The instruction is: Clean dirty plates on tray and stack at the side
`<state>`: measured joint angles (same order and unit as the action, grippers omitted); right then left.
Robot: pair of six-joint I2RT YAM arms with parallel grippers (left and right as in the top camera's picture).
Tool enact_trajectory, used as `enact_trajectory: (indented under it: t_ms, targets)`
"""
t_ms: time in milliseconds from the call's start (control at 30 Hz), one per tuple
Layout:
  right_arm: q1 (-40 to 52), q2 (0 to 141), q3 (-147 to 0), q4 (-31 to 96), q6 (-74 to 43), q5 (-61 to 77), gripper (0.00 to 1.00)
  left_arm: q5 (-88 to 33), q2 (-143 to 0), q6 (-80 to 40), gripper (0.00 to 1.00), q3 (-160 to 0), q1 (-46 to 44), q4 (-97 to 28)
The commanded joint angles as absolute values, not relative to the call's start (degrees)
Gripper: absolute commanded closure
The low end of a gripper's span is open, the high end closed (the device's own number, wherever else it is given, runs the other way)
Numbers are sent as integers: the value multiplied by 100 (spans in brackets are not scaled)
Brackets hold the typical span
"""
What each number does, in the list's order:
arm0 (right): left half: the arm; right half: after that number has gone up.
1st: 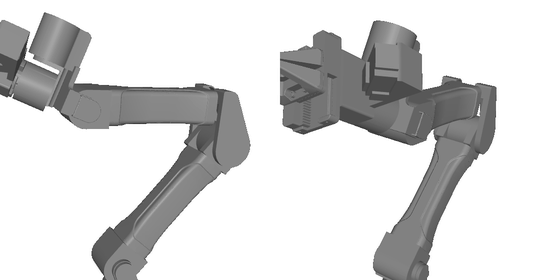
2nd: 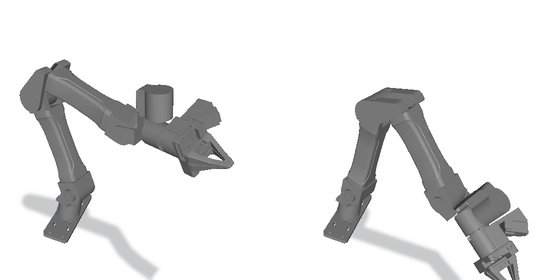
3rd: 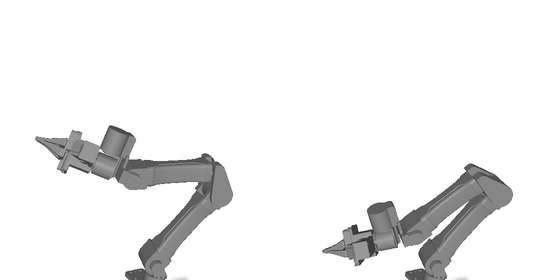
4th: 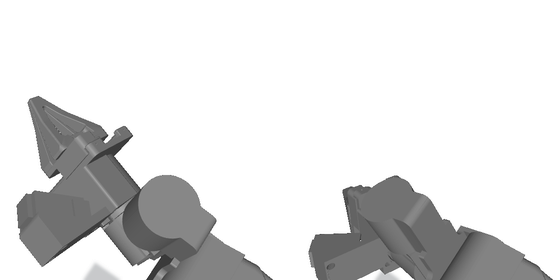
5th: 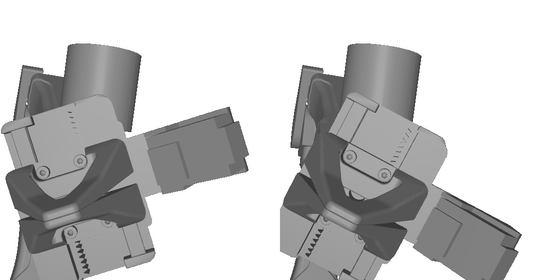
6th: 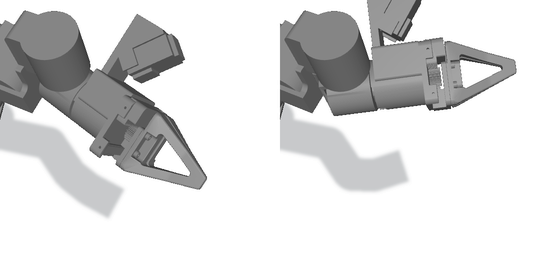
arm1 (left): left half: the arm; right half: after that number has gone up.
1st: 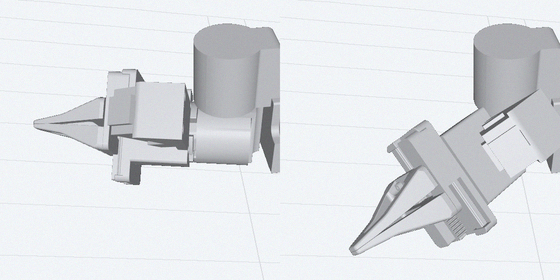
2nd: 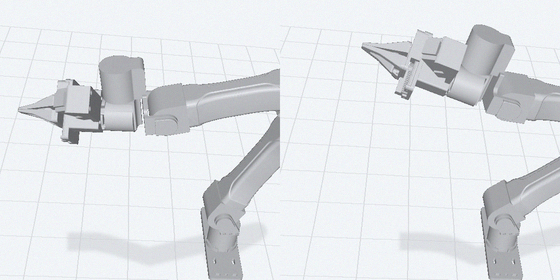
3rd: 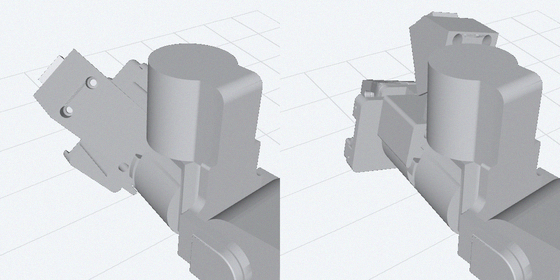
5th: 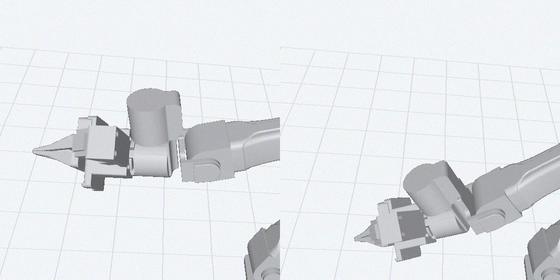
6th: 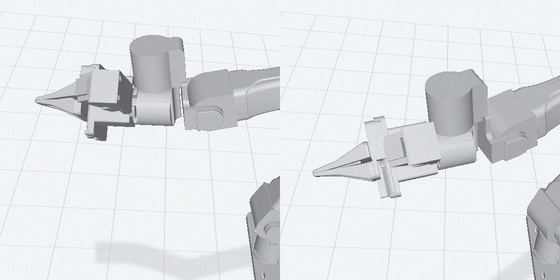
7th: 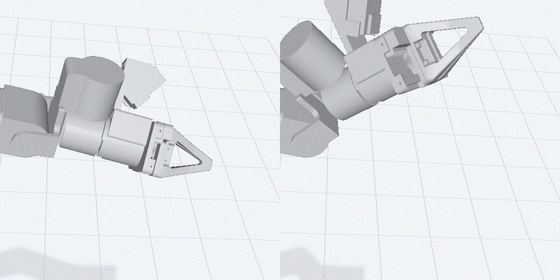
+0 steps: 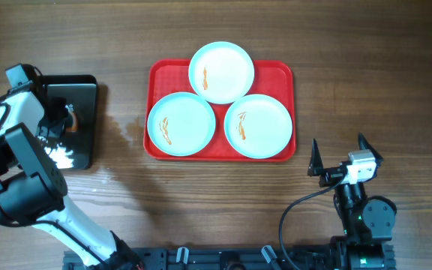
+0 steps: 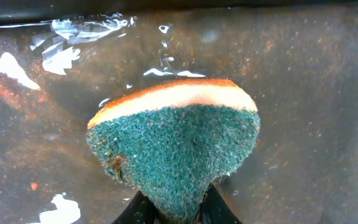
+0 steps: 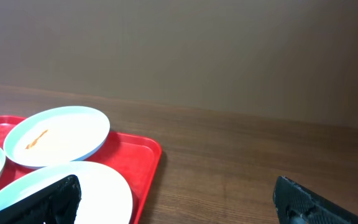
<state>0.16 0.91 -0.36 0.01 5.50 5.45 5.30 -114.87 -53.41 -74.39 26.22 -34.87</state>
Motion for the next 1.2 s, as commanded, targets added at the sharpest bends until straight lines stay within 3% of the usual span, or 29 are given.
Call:
enact_trajectory:
  t_ms: [0,400,500,533,567,633,667,967,1167]
  targets:
    - [-14,64,-30,-16,600,471,0,587,-11369,-4329,95,-7382,2648,-3579]
    - [-14,64,-30,-16,600,471,0,585,-11181,-1170,96,-7384,2464,-3708]
    - [-14,64,-30,-16,598,473,0,587,-11183,-932,93,-7382,2327,-3623]
    - [-14,64,-30,-16,598,471,0,585,-11183,-937,72,-7382,2294,-3623]
    - [-14,64,-30,-16,600,473,0,585,-11183,-939,44,-7382,2274,-3629]
    - [-14,64,-30,-16,600,471,0,587,-11183,-941,16,-7382,2265,-3656]
    - [-14,64,-30,-16,600,471,0,585,-11183,-943,13,-7382,2265,-3671]
    - [-14,64,-30,-16,600,471,0,563,-11163,-1592,16,-7382,2261,-3756]
    - [-14,64,-30,-16,600,473,0,543,-11161,-2176,28,-7382,2261,-3839]
